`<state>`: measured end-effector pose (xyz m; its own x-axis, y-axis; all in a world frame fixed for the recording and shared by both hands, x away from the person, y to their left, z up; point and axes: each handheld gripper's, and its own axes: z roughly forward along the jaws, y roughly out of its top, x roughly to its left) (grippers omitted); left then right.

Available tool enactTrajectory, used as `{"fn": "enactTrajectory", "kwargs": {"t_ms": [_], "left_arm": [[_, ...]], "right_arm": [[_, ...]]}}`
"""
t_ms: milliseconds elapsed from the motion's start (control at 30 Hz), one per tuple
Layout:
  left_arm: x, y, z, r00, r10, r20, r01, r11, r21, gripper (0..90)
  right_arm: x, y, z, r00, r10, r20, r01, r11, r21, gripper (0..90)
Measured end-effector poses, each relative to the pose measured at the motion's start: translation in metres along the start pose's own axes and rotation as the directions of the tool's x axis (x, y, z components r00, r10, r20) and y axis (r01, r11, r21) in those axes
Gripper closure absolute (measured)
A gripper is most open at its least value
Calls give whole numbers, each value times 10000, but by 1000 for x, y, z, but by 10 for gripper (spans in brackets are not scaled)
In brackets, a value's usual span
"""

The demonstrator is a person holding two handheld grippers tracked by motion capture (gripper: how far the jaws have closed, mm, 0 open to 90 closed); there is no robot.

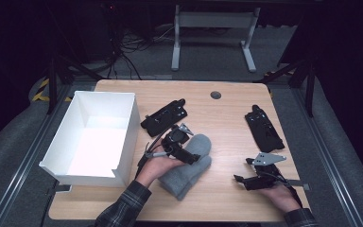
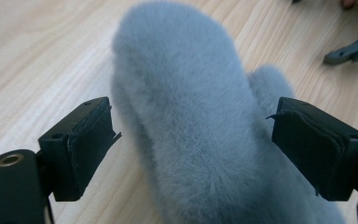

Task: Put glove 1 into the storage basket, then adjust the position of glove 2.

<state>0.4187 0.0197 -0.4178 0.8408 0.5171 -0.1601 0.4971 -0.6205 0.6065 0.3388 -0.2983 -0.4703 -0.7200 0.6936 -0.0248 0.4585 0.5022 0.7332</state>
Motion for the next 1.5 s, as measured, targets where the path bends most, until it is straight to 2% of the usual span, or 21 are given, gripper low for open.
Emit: {"fn": "enactTrajectory", "kwargs": {"t_ms": [133,300,433,733,967,1000,1100,1267,1433,1500], "left_arm": [[0,-4,13,10000,7,-17,-6,9989,472,110],[2,-7,21,10000,7,-78,-2,9974,717,101],[5,-11,24,10000,-70,41,67,9975,703,115],[7,-11,27,9945,-183,1034,74,9945,1047,389],[6,-10,25,9904,-210,1363,30,9914,1310,587],[6,-9,24,9909,-60,1343,-113,9918,1275,612],[5,-9,23,9910,27,1338,-189,9926,1201,656],[8,-10,17,9845,-73,1751,-92,9956,930,678],[7,-7,8,9842,15,1771,-153,9970,764,682],[6,-3,0,9855,122,1695,-211,9985,511,682]], "right_arm": [[0,0,0,10000,2,0,-2,10000,0,164],[0,0,0,10000,-9,14,9,10000,3,165],[0,0,0,10000,-5,13,5,10000,3,165],[0,0,0,10000,-7,12,7,10000,3,164],[0,0,0,10000,5,13,-5,10000,9,164],[0,0,0,10000,-2,13,1,10000,4,164],[0,0,0,10000,-6,15,6,10000,1,164],[0,0,0,10000,6,12,-6,10000,-3,165],[0,0,0,10000,3,15,-3,10000,-1,165],[0,0,0,10000,2,15,-2,10000,0,165]]}}
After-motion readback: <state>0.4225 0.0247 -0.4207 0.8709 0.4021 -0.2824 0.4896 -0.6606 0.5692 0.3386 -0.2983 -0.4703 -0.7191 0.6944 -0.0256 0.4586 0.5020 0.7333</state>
